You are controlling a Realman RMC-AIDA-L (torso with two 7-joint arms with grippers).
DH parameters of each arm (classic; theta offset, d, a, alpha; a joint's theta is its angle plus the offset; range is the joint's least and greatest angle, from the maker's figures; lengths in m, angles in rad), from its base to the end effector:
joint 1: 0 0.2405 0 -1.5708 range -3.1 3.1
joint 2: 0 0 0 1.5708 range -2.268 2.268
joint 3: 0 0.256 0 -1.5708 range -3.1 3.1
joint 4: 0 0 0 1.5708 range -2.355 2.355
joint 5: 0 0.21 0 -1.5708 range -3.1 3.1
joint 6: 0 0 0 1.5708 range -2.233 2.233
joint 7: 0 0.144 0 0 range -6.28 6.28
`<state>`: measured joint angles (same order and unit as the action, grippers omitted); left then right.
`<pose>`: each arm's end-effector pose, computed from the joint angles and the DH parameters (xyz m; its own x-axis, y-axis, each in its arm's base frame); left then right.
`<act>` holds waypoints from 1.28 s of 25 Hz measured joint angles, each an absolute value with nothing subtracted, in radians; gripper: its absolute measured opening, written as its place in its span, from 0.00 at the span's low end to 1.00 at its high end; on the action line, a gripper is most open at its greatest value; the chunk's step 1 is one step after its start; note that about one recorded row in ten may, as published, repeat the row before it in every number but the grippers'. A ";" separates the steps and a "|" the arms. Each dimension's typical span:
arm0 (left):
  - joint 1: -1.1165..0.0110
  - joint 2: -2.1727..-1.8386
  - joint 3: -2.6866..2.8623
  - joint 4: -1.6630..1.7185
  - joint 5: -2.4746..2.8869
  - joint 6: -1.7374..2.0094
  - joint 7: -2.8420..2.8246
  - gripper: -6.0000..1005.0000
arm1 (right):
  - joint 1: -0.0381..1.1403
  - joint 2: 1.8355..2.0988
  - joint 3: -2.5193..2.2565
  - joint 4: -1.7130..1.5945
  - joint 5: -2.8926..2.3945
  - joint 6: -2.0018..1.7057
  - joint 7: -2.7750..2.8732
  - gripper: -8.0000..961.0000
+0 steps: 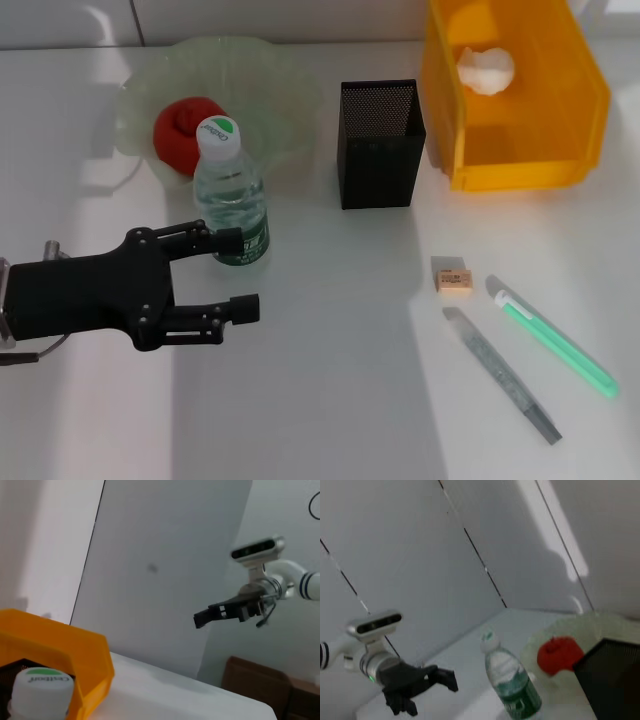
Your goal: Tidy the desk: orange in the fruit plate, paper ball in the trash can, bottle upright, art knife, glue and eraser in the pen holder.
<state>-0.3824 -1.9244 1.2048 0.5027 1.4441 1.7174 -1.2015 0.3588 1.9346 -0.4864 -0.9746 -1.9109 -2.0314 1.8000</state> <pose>-0.2732 0.2719 0.0096 0.7314 0.2771 0.6231 0.3269 -0.9444 0.0361 0.2828 0.2691 0.1343 0.6495 -0.4850 -0.5856 -0.6012 -0.7991 -0.0050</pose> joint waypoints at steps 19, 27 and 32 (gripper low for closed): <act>-0.433 -1.981 1.198 0.500 1.526 1.665 -1.207 0.82 | 0.626 2.082 -1.029 -1.577 -2.663 -2.003 2.456 0.88; -0.433 -1.982 1.198 0.498 1.527 1.666 -1.207 0.82 | 0.624 2.080 -1.187 -1.506 -2.684 -1.901 2.525 0.88; -0.432 -1.982 1.198 0.500 1.528 1.668 -1.207 0.82 | 0.625 2.081 -1.231 -1.469 -2.701 -1.855 2.554 0.88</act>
<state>-0.4317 -1.9825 1.1978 0.4999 1.5278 1.6684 -1.2073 0.6250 2.0806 -1.2311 -1.4685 -2.7012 -1.8546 2.5544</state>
